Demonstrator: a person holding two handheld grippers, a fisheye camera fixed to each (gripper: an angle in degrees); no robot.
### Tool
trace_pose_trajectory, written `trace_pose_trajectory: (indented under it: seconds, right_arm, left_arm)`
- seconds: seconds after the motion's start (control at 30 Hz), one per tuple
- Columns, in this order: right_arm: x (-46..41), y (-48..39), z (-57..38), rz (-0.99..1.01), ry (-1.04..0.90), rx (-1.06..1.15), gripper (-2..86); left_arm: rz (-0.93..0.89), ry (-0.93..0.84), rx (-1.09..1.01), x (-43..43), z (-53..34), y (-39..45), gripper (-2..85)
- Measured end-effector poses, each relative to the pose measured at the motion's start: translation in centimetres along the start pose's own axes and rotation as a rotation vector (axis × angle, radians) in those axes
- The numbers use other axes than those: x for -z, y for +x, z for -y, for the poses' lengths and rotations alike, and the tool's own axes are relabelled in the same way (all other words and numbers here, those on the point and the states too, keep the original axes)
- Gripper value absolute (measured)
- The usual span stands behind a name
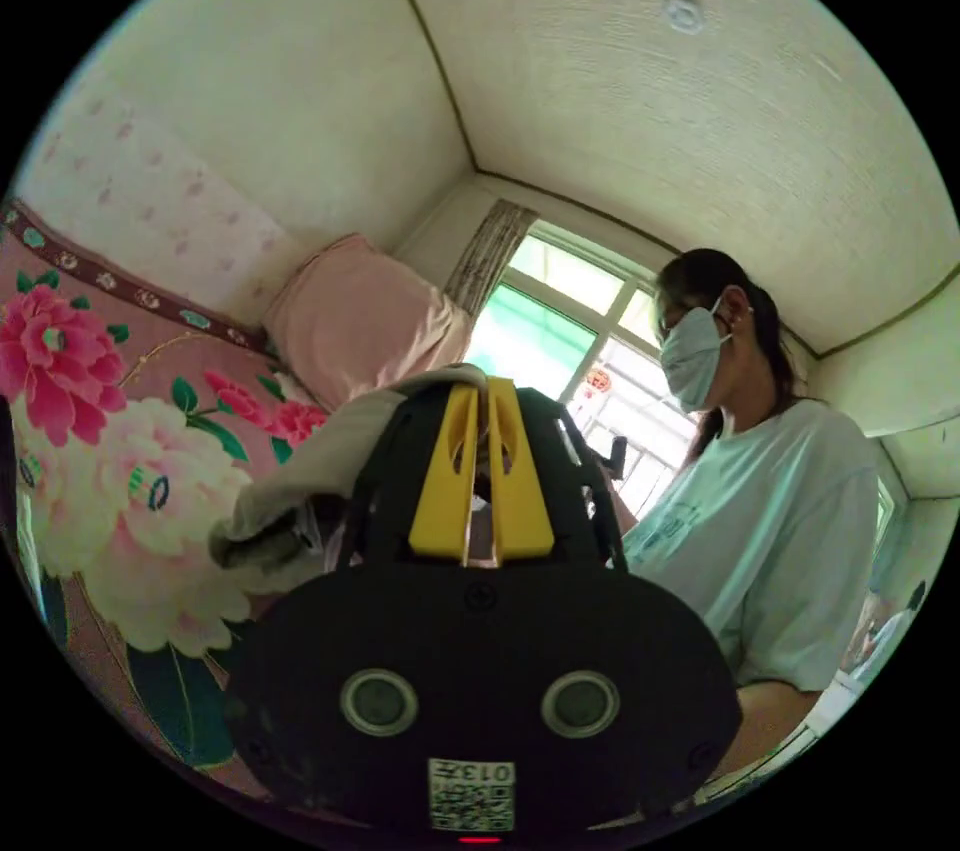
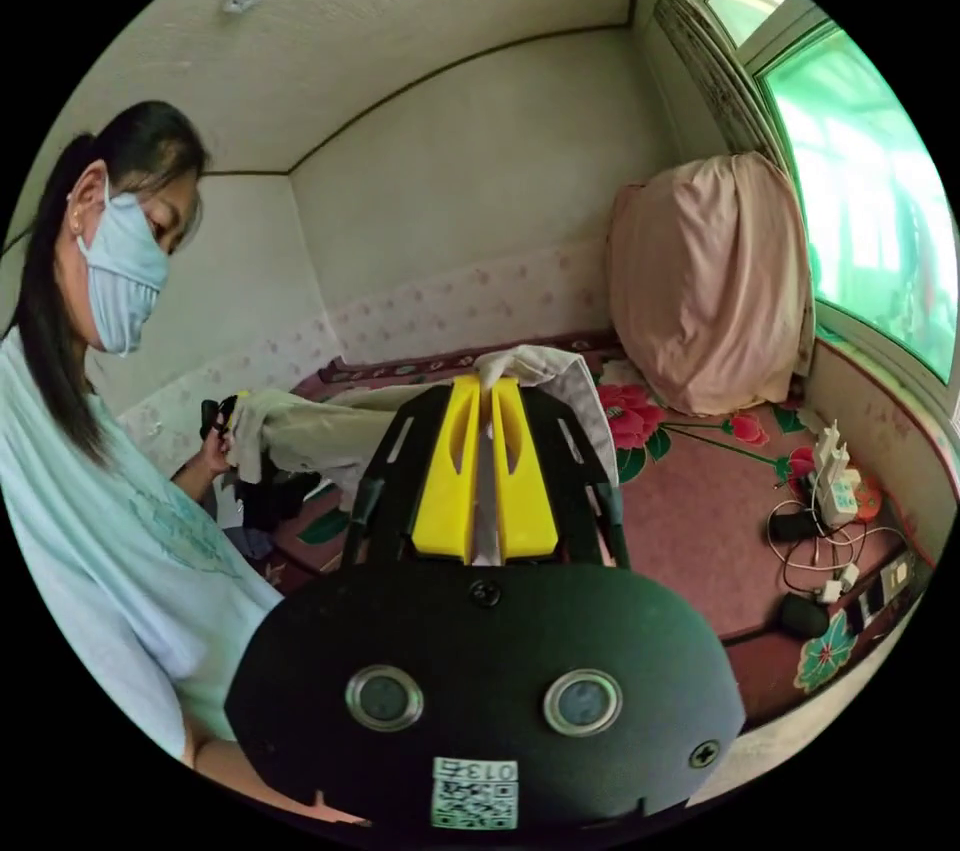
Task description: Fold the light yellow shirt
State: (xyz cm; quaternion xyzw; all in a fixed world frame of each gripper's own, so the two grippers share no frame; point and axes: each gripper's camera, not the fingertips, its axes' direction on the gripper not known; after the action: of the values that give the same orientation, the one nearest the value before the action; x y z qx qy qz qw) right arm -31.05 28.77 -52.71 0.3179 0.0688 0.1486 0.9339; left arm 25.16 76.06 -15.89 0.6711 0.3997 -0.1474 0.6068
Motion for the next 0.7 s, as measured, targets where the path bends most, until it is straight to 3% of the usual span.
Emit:
trace_pose_trajectory:
  seconds: [0.2, 0.3, 0.37, 0.43, 0.53, 0.7]
  right_arm:
    - [-13.4, 4.6, 3.6, -0.060, -0.280, -0.166, 1.4]
    - [-14.2, 1.1, 10.4, -0.007, -0.060, 0.011, 1.4]
    - [-11.4, -4.9, 15.2, -0.117, 0.117, 0.257, 1.5]
    - [-9.1, -7.2, 16.5, -0.154, 0.221, 0.325, 1.5]
    - [-6.5, -6.8, 15.9, -0.159, 0.259, 0.279, 1.5]
    - [-5.4, -2.3, 10.1, -0.024, 0.106, 0.113, 1.6]
  left_arm:
    - [0.082, -0.106, 0.238, -3.8, 5.5, -9.6, 0.1]
    - [0.130, -0.119, -0.010, -6.3, 14.2, -6.2, 0.1]
    - [0.168, -0.015, -0.240, -5.9, 19.7, -0.5, 0.2]
    - [0.133, 0.083, -0.283, -4.3, 21.6, 1.6, 0.2]
    - [0.057, 0.184, -0.245, -0.8, 21.2, 1.5, 0.3]
    - [-0.044, 0.189, -0.004, 3.3, 14.0, -2.6, 0.3]
